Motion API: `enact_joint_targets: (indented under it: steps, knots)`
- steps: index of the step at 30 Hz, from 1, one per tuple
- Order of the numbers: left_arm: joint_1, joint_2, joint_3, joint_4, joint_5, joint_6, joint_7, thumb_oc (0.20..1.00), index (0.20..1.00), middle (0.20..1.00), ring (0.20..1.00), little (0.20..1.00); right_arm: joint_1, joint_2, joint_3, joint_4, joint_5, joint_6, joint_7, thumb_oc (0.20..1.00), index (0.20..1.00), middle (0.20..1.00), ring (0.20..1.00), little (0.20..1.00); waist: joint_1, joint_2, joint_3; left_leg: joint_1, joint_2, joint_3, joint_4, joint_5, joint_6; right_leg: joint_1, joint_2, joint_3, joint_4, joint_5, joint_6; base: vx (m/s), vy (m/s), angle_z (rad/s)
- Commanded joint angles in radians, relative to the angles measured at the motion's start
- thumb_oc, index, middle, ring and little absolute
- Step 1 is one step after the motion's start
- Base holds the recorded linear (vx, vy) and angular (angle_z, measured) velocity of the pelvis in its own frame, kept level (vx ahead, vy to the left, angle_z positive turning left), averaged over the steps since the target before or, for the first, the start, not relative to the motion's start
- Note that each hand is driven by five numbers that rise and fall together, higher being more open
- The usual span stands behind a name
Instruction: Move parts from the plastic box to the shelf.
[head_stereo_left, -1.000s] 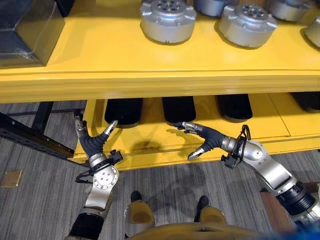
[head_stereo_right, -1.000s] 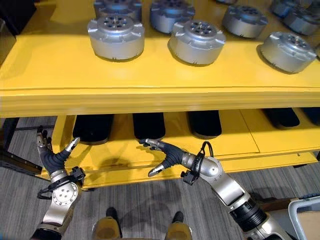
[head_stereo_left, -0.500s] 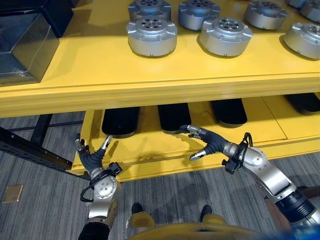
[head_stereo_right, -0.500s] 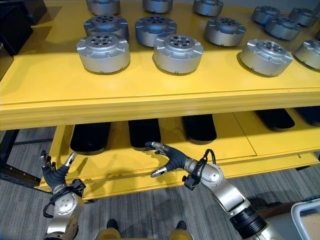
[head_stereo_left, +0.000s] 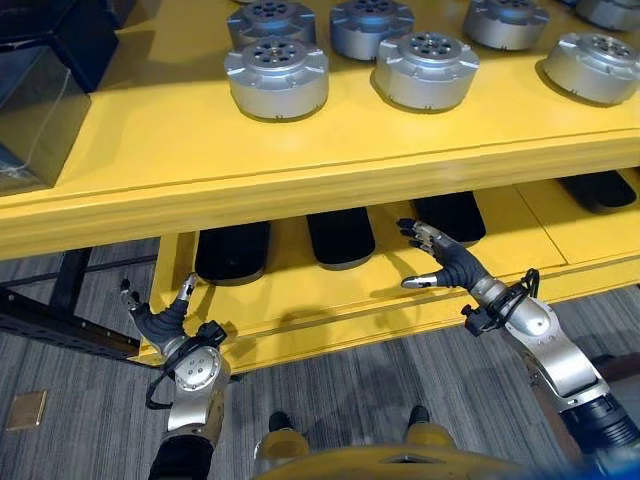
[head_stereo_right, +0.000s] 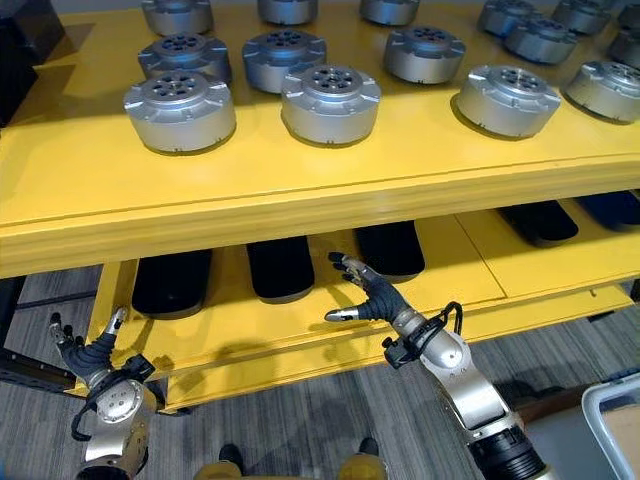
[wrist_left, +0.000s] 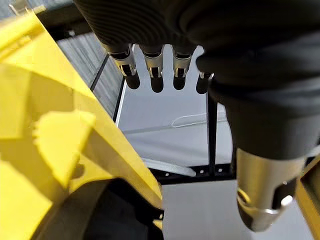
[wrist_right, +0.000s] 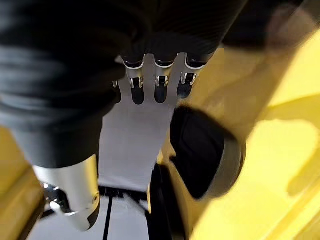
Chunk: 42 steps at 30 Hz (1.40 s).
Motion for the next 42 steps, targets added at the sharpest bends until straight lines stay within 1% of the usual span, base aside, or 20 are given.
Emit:
enact_joint_targets:
  steps: [1,3,4,7,8,12,14,16,19,22,26,29,30,32,35,39,41,42]
  knots:
    - [-0.105,0.064,0.029,-0.018,0.074,-0.017,0.046,1.000,1.000,1.000,1.000,1.000,-0.036,0.033,-0.087,-0.122,0.020,-0.142,-0.055,1.000,1.000,1.000,1.000,1.000,0.012,-0.018,0.077,-0.034,0.091,0.056,0.255,-0.190,0.058,-0.143,-0.045,-0.070,0.141,0.004,0.010,-0.21,0.042,-0.12]
    - [-0.163,0.082,0.027,-0.027,0.077,-0.016,0.084,1.000,1.000,1.000,1.000,1.000,-0.065,0.025,-0.156,-0.126,0.046,-0.184,-0.104,1.000,1.000,1.000,1.000,1.000,0.001,-0.020,0.139,-0.101,0.092,0.046,0.318,-0.223,0.077,-0.190,-0.041,-0.045,0.178,-0.016,0.007,-0.31,0.092,-0.06]
    - [-0.178,0.084,0.029,-0.037,0.068,-0.016,0.103,1.000,1.000,1.000,1.000,1.000,-0.075,0.022,-0.182,-0.125,0.047,-0.194,-0.097,1.000,1.000,1.000,1.000,1.000,-0.004,-0.019,0.164,-0.125,0.093,0.043,0.341,-0.230,0.080,-0.206,-0.038,-0.032,0.190,-0.021,0.005,-0.26,0.140,0.00]
    - [-0.194,0.085,0.036,-0.040,0.071,-0.023,0.064,1.000,1.000,1.000,1.000,1.000,-0.077,0.013,-0.221,-0.126,0.058,-0.229,-0.097,1.000,1.000,1.000,1.000,1.000,-0.012,-0.022,0.198,-0.164,0.103,0.046,0.395,-0.244,0.090,-0.228,-0.043,-0.021,0.211,-0.024,0.002,-0.14,0.117,-0.06]
    - [-0.204,0.089,0.033,-0.031,0.076,-0.020,0.072,1.000,1.000,1.000,1.000,1.000,-0.078,0.013,-0.241,-0.120,0.059,-0.249,-0.101,1.000,1.000,1.000,1.000,1.000,-0.016,-0.022,0.211,-0.182,0.105,0.044,0.427,-0.260,0.098,-0.251,-0.052,-0.016,0.241,-0.030,0.001,-0.10,0.119,-0.09]
    - [-0.224,0.087,0.035,-0.008,0.067,-0.028,0.116,1.000,1.000,1.000,1.000,1.000,-0.085,0.013,-0.257,-0.115,0.044,-0.262,-0.123,1.000,1.000,1.000,1.000,1.000,-0.021,-0.024,0.232,-0.207,0.106,0.040,0.470,-0.279,0.106,-0.282,-0.061,-0.001,0.282,-0.036,-0.001,-0.06,0.067,-0.03]
    - [-0.232,0.086,0.045,-0.003,0.065,-0.034,0.140,1.000,1.000,1.000,1.000,1.000,-0.086,0.015,-0.266,-0.106,0.030,-0.281,-0.139,1.000,1.000,1.000,1.000,1.000,-0.020,-0.028,0.246,-0.224,0.111,0.038,0.491,-0.286,0.109,-0.297,-0.065,0.000,0.298,-0.036,-0.001,-0.07,0.016,-0.01]
    - [-0.241,0.085,0.057,0.001,0.049,-0.042,0.179,1.000,1.000,1.000,1.000,1.000,-0.090,0.016,-0.271,-0.101,0.019,-0.295,-0.154,1.000,1.000,1.000,1.000,1.000,-0.019,-0.031,0.260,-0.239,0.115,0.033,0.506,-0.288,0.108,-0.310,-0.066,0.002,0.314,-0.039,-0.002,-0.07,0.010,0.01]
    - [-0.245,0.080,0.073,-0.002,0.057,-0.056,0.210,1.000,1.000,1.000,1.000,1.000,-0.093,0.016,-0.275,-0.100,0.012,-0.303,-0.169,1.000,1.000,1.000,1.000,1.000,-0.019,-0.031,0.270,-0.250,0.118,0.032,0.516,-0.288,0.108,-0.324,-0.069,0.003,0.332,-0.044,-0.005,-0.06,0.015,0.02]
    - [-0.236,0.070,0.100,-0.010,0.067,-0.075,0.261,1.000,1.000,1.000,1.000,1.000,-0.097,0.014,-0.279,-0.098,0.005,-0.313,-0.177,1.000,1.000,1.000,1.000,1.000,-0.016,-0.027,0.280,-0.252,0.110,0.028,0.517,-0.289,0.110,-0.334,-0.072,0.001,0.348,-0.053,-0.008,-0.04,0.020,0.00]
    - [-0.230,0.069,0.111,-0.018,0.065,-0.078,0.258,1.000,1.000,1.000,1.000,1.000,-0.099,0.015,-0.277,-0.097,-0.004,-0.317,-0.187,1.000,1.000,1.000,1.000,1.000,-0.014,-0.024,0.283,-0.254,0.109,0.027,0.518,-0.286,0.108,-0.339,-0.077,0.000,0.355,-0.055,-0.009,-0.02,0.007,0.00]
    - [-0.227,0.072,0.120,-0.019,0.063,-0.097,0.237,1.000,1.000,1.000,1.000,1.000,-0.107,0.014,-0.277,-0.094,-0.012,-0.312,-0.188,1.000,1.000,1.000,1.000,1.000,-0.013,-0.020,0.286,-0.253,0.108,0.027,0.516,-0.284,0.105,-0.344,-0.082,0.000,0.362,-0.056,-0.009,-0.04,0.040,0.00]
    - [-0.228,0.078,0.122,-0.022,0.086,-0.107,0.192,1.000,1.000,1.000,1.000,1.000,-0.112,0.014,-0.275,-0.098,-0.020,-0.305,-0.188,1.000,1.000,1.000,1.000,1.000,-0.014,-0.019,0.287,-0.250,0.111,0.033,0.511,-0.280,0.102,-0.346,-0.087,-0.003,0.363,-0.053,-0.008,-0.05,0.043,0.02]
    - [-0.231,0.093,0.105,-0.039,0.121,-0.108,0.142,1.000,1.000,1.000,1.000,1.000,-0.106,0.005,-0.282,-0.101,-0.018,-0.306,-0.191,1.000,1.000,1.000,1.000,1.000,-0.017,-0.021,0.289,-0.247,0.118,0.044,0.511,-0.279,0.103,-0.349,-0.094,-0.008,0.364,-0.049,-0.006,-0.07,0.038,0.02]
    - [-0.240,0.104,0.090,-0.042,0.127,-0.112,0.135,1.000,1.000,1.000,1.000,1.000,-0.109,-0.003,-0.285,-0.087,-0.017,-0.315,-0.188,1.000,1.000,1.000,1.000,1.000,-0.020,-0.021,0.289,-0.249,0.117,0.045,0.517,-0.283,0.106,-0.355,-0.097,-0.005,0.369,-0.046,-0.005,-0.04,0.035,0.00]
    - [-0.257,0.117,0.084,-0.032,0.128,-0.119,0.101,1.000,1.000,1.000,1.000,1.000,-0.112,-0.003,-0.282,-0.079,-0.020,-0.320,-0.184,1.000,1.000,1.000,1.000,1.000,-0.024,-0.021,0.289,-0.255,0.118,0.047,0.528,-0.288,0.107,-0.364,-0.100,0.002,0.378,-0.043,-0.003,-0.01,0.022,-0.02]
    - [-0.269,0.123,0.078,-0.030,0.133,-0.115,0.089,1.000,1.000,1.000,1.000,1.000,-0.112,-0.003,-0.280,-0.076,-0.020,-0.322,-0.178,1.000,1.000,1.000,1.000,1.000,-0.027,-0.021,0.290,-0.259,0.118,0.048,0.532,-0.289,0.107,-0.368,-0.099,0.005,0.380,-0.042,-0.003,-0.02,0.014,-0.01]
    - [-0.286,0.132,0.070,-0.026,0.169,-0.104,0.102,1.000,1.000,1.000,1.000,1.000,-0.115,-0.003,-0.277,-0.072,-0.021,-0.326,-0.172,1.000,1.000,1.000,1.000,1.000,-0.030,-0.021,0.293,-0.263,0.120,0.049,0.536,-0.291,0.107,-0.375,-0.098,0.009,0.382,-0.039,-0.002,-0.05,0.030,-0.02]
